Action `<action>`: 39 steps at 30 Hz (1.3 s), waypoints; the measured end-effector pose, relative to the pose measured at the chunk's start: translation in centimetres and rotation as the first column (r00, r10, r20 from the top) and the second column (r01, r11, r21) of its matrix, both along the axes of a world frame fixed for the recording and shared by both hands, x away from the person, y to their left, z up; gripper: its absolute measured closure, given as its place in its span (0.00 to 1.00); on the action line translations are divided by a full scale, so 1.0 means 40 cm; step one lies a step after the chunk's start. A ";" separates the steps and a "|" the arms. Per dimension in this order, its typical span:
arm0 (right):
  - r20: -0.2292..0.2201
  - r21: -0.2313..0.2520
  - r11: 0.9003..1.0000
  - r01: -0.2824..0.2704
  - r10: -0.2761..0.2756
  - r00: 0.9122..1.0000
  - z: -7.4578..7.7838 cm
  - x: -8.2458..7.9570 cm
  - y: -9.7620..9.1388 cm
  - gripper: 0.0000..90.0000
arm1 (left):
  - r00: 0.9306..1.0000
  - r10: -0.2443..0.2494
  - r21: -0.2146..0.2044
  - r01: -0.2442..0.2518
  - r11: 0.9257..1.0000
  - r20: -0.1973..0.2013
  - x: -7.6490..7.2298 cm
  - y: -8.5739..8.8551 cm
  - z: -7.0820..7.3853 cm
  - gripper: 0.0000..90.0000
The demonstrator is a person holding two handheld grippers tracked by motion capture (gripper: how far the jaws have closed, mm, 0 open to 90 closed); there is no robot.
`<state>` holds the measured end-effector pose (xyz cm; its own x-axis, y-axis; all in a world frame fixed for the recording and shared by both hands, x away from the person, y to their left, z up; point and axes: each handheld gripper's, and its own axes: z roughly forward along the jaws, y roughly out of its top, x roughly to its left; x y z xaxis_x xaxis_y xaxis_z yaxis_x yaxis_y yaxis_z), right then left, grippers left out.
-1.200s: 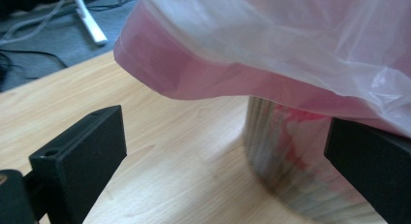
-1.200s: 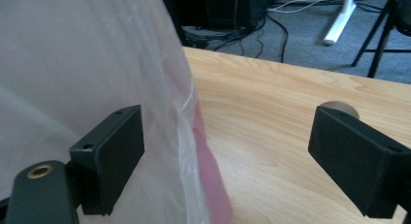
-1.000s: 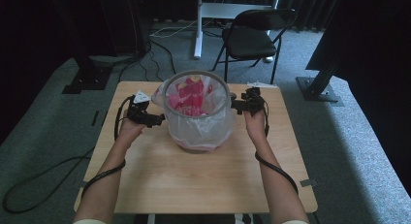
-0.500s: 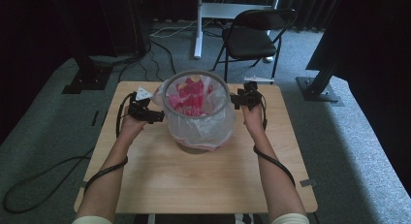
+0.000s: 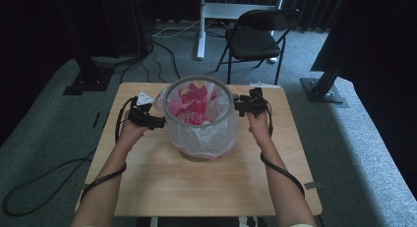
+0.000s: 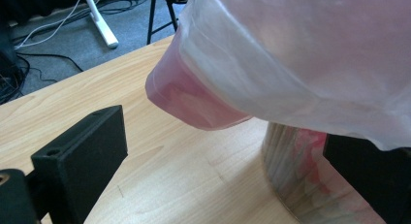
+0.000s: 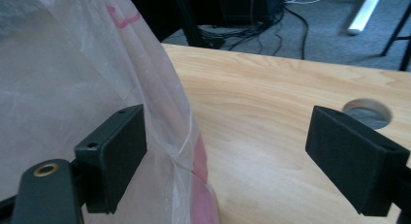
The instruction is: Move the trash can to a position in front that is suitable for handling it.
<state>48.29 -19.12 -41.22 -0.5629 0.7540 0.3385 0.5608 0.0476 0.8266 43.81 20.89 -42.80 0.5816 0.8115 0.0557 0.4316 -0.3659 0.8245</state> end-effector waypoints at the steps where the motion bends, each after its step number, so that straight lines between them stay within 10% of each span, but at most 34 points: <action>1: -0.003 0.011 1.000 -0.004 0.004 1.000 -0.003 -0.006 -0.001 0.15 | 1.000 0.002 -0.002 -0.002 1.000 0.005 -0.007 -0.001 -0.001 0.02; 39: -0.010 0.065 0.996 -0.067 0.068 0.998 -0.052 -0.300 0.014 0.17 | 0.999 -0.040 0.084 0.037 0.996 0.029 -0.270 0.015 0.008 0.02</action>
